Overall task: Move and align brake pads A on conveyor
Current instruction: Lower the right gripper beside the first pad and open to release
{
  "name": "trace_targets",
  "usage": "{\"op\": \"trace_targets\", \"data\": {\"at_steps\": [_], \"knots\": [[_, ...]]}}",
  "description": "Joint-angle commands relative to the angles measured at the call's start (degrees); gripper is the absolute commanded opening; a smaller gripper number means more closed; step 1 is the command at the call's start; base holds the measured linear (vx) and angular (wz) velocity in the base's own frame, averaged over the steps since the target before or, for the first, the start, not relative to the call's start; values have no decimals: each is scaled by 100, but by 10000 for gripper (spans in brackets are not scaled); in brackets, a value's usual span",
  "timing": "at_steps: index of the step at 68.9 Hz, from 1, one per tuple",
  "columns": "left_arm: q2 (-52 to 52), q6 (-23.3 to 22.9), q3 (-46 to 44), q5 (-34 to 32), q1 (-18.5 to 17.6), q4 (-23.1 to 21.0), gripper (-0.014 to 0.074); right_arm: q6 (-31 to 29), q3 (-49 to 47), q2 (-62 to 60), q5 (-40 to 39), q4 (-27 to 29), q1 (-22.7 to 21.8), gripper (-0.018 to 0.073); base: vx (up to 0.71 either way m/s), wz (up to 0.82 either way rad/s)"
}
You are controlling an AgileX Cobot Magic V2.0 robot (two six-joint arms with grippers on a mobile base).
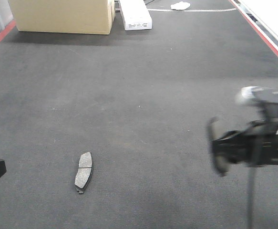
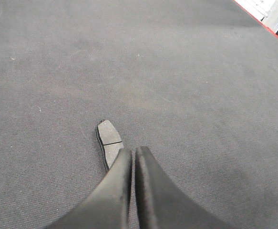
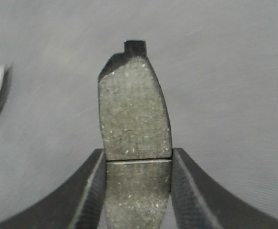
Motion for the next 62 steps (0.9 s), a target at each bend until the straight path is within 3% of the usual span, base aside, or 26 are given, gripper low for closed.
{"op": "trace_targets", "data": {"at_steps": [1,10,18,29,35,62], "knots": [[0,-40,-145,-369,-36,45,-6,185,-289,251,-408,142,379,108,0,0],[0,-40,-145,-369,-36,45,-6,909,-486,885,-612,-174,766,109,0,0],[0,-40,-145,-369,-36,45,-6,1647,-808,1434,-559,-825,978,109,0,0],[0,-40,-145,-369,-36,45,-6,2988,-1184,1993,-438,-1919,993,109,0,0],[0,-40,-145,-369,-36,45,-6,3548,-1288,2209,-374,-2253,993,110,0,0],[0,-40,-145,-374,-36,45,-6,3569,-1352,2560,-247,-2336,993,124,0,0]]}}
